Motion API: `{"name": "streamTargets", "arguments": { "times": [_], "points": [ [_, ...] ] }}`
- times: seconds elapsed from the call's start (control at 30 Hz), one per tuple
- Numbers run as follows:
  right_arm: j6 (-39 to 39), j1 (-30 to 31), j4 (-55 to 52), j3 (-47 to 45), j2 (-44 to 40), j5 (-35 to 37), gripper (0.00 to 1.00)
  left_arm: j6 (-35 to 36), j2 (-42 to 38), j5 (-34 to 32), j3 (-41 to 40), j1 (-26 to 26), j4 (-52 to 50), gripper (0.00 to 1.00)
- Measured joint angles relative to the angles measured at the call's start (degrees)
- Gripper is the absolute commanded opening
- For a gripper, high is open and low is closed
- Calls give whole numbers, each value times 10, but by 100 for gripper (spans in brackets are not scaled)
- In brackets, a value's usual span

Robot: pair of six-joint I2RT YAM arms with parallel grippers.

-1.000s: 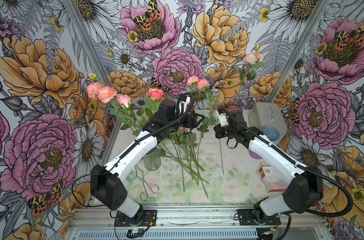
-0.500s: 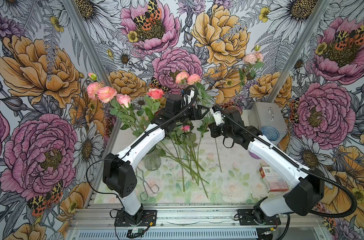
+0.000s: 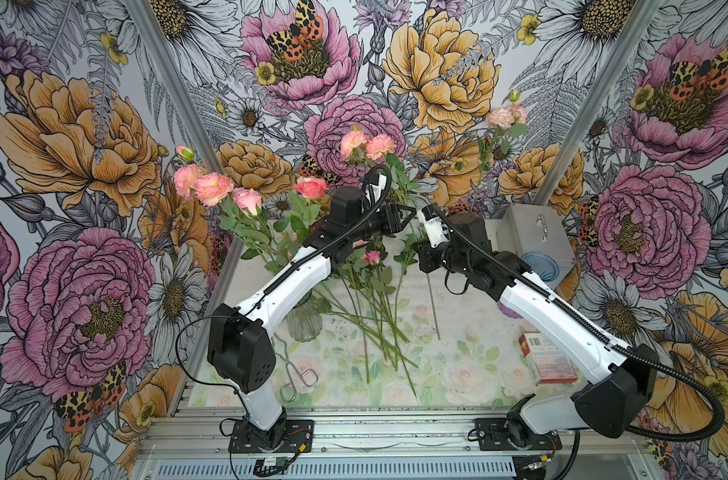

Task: Place the pink flowers into the vase
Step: Pick up the flower at the center of the board.

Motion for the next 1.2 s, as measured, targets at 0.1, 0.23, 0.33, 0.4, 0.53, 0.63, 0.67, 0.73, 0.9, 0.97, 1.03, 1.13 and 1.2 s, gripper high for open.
{"name": "streamTargets", "arguments": {
  "times": [0.1,0.23,0.33,0.4,0.53,0.63,0.67,0.73,0.9,0.97,1.03,1.13,1.2],
  "points": [
    [0,2,0,0,-2,0,0,-8,0,0,0,0,12,54],
    [0,6,0,0,-2,0,0,-14,5,0,1,0,25,42],
    [0,7,0,0,-2,0,0,-17,7,0,1,0,26,35],
    [0,7,0,0,-2,0,0,-19,8,0,1,0,30,29],
    [0,8,0,0,-2,-5,0,-23,8,6,1,0,34,18],
    [0,10,0,0,-2,-4,12,-23,8,8,2,0,35,10],
    [0,10,0,0,-2,-4,19,-23,8,9,4,0,34,10],
    [-2,10,0,0,-3,-2,39,-9,8,6,13,0,22,10],
    [-3,7,-5,0,-24,14,73,32,8,-21,35,1,-3,9],
    [-2,3,-5,0,-38,15,80,48,6,-34,35,1,-8,9],
    [-1,0,-5,0,-50,15,82,67,5,-55,35,-3,-11,9],
    [-2,-3,-5,3,-59,15,83,104,-11,-108,16,-17,-9,9],
    [-7,-7,-5,5,-58,15,81,129,-30,-144,-3,-35,-8,9]
  ]
}}
